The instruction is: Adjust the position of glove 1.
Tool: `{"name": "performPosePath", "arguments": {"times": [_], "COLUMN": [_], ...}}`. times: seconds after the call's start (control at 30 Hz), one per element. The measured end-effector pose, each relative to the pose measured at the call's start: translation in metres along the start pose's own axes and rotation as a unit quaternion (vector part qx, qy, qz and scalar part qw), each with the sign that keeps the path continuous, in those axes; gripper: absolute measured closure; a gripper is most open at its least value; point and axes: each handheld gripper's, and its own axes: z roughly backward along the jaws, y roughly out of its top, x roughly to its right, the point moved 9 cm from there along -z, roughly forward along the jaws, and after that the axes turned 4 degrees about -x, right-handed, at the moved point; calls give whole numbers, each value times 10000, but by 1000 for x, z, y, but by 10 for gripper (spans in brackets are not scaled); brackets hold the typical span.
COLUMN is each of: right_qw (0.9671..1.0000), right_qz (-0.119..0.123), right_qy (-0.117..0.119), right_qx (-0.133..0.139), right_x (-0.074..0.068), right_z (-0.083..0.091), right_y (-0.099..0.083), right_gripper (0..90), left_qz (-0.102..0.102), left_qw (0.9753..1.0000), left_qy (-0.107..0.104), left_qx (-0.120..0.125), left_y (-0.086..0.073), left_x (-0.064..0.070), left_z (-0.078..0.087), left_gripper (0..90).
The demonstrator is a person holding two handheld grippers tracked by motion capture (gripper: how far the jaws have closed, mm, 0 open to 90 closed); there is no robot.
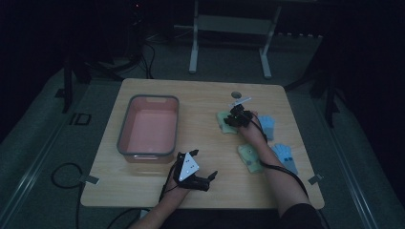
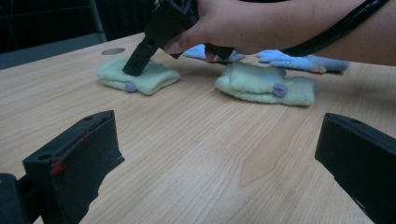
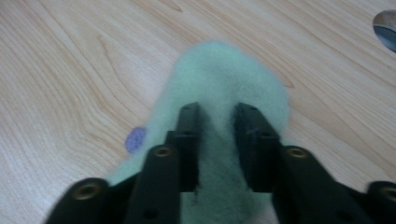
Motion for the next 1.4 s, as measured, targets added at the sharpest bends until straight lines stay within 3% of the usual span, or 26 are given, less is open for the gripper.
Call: {"name": "performPosePath", "arguments": {"times": [0.1, 0.27, 0.4, 0.83, 1.0, 1.17, 1.37, 1.4], "right_qw": [9999, 9984, 9982, 9959, 9949, 9934, 9927, 9927], "right_qz": [-155, -570, -588, -767, -784, -839, -806, -845], "right_qy": [-35, -45, -64, -13, -104, -1, -207, -130], "right_qx": [-34, -6, 34, 470, 633, 783, 867, 856], "right_x": [-3, -3, -9, -42, -63, -88, -108, -112], "right_z": [-1, 6, 19, 85, 115, 136, 146, 145], "right_y": [1, 4, 7, 18, 19, 15, 1, -3], "right_gripper": [821, 858, 859, 859, 859, 859, 859, 859], "left_qz": [-15, 11, 23, 16, -19, -30, -60, -59], "left_qw": [10000, 10000, 10000, 10000, 10000, 10000, 10000, 10000], "left_qy": [6, 8, 12, 47, 70, 70, 76, 76], "left_qx": [-2, 3, 1, -4, -19, -22, -15, -9], "left_y": [0, 0, 0, 0, 0, 0, 0, 0], "left_x": [0, 0, 0, -1, 0, 0, 1, 1], "left_z": [0, 0, 0, 0, 0, -1, 0, 0], "left_gripper": [0, 0, 0, 0, 0, 0, 0, 0]}}
